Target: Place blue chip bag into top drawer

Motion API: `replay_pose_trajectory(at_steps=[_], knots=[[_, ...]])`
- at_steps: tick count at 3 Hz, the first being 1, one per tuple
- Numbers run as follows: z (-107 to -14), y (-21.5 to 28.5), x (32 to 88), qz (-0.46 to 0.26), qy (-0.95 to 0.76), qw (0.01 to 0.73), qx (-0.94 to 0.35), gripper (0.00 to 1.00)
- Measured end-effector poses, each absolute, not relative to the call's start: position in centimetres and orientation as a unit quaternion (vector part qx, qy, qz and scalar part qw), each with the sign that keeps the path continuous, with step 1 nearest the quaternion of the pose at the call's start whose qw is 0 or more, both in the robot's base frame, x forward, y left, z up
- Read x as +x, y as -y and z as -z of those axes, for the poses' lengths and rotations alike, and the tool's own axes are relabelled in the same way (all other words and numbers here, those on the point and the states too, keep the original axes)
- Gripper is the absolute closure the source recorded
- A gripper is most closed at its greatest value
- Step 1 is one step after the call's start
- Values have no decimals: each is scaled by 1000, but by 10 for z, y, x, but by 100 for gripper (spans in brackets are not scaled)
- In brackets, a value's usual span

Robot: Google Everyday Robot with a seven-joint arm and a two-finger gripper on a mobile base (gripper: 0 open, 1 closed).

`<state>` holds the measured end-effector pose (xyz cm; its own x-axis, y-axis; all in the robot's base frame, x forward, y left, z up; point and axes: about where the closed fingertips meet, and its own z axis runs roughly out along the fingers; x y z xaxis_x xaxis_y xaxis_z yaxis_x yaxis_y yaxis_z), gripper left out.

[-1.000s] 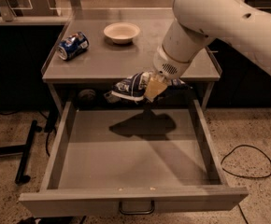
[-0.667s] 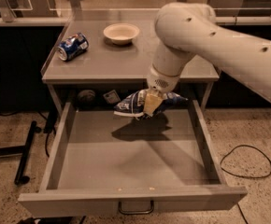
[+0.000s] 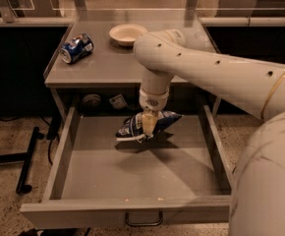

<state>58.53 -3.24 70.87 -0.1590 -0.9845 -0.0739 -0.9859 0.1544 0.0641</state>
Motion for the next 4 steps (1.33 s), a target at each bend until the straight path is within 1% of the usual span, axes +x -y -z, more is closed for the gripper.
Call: replay_pose_trajectory(at_steps=[1,2,3,4], knots=[[-673,30,581,-46,-753,-27,-656,100],[-647,30,573,-50,-759,-39,-648,100],[-635,31,565,-57,-773,-31,-631,81],[-633,31,563,-62,-779,-17,-624,59]])
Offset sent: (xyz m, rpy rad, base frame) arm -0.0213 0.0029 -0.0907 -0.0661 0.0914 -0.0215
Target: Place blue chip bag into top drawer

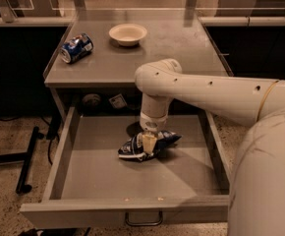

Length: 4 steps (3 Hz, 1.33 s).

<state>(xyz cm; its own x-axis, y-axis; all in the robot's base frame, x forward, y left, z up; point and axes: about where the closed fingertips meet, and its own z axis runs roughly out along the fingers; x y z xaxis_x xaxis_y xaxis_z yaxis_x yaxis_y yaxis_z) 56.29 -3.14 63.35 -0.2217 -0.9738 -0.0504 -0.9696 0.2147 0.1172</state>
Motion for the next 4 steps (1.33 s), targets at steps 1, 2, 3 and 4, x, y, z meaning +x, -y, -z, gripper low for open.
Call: replay_pose_trajectory(at_steps=[1,2,3,4], knots=[[-637,34,561,65,784,-2,617,34],[-643,35,560,72,784,-30,615,11],[-643,35,560,72,784,-30,615,0],[-643,35,560,72,784,-30,615,0]])
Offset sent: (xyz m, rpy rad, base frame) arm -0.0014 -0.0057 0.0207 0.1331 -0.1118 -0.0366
